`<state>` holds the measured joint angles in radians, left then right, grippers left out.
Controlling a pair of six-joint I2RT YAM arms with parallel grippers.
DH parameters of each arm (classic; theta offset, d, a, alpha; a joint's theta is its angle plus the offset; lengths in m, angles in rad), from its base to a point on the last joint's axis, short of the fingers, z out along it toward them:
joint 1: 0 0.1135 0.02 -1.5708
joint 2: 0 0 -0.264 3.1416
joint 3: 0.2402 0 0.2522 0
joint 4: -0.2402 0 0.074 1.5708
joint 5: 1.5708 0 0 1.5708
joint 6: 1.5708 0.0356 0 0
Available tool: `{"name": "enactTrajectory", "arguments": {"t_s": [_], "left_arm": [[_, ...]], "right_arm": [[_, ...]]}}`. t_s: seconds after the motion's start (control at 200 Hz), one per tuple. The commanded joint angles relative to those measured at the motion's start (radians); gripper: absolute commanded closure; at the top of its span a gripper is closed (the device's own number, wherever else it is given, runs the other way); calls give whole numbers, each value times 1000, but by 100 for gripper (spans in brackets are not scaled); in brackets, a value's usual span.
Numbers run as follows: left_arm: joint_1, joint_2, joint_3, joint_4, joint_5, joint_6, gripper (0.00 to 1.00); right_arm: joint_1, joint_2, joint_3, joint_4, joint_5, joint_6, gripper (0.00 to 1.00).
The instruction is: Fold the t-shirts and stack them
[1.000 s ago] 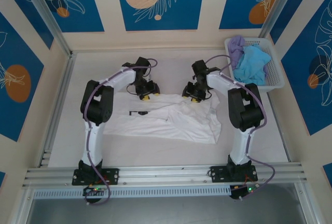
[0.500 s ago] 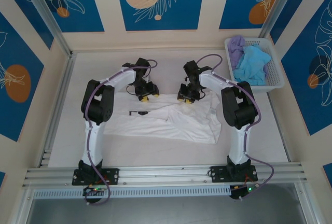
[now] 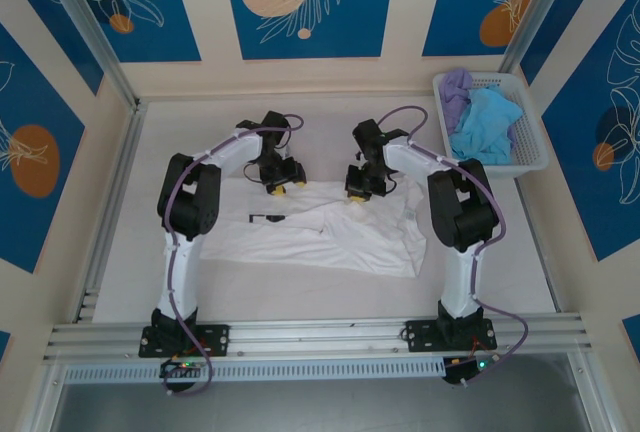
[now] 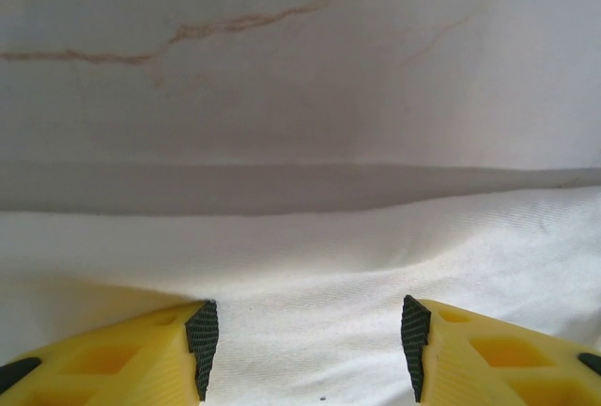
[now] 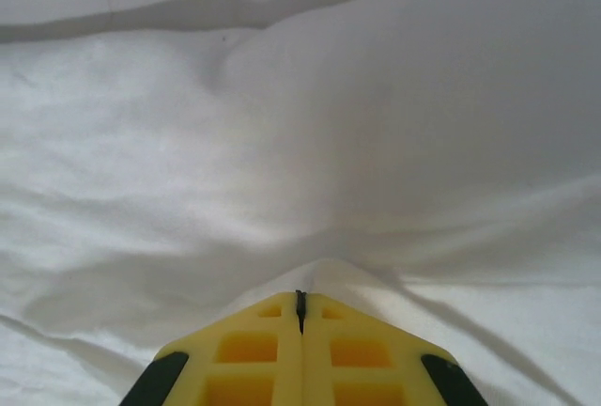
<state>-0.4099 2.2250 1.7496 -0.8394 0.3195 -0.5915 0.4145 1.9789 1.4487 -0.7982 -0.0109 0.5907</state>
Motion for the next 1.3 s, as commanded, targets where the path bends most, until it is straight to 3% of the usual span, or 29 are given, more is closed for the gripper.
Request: {"name": "enactTrajectory", "arguments": {"t_s": [0.0, 0.47, 0.855, 0.95, 1.065, 1.295], "left_arm": [[13, 35, 19, -43, -55, 30, 43], [13, 54, 21, -44, -68, 38, 43], [13, 62, 37, -54, -77, 51, 43], [14, 65, 49, -62, -86, 65, 43], [19, 72, 77, -73, -93, 79, 41], [22, 94, 110, -86, -70, 84, 41]], "right_arm": [[20, -59, -11, -59, 13, 10, 96], [166, -118, -70, -199, 20, 132, 96], [268, -294, -254, -195, -86, 277, 75], [249, -361, -266, -189, -64, 270, 67], [151, -390, -249, -214, 11, 235, 59], [-66, -325, -252, -125, 56, 119, 59]]}}
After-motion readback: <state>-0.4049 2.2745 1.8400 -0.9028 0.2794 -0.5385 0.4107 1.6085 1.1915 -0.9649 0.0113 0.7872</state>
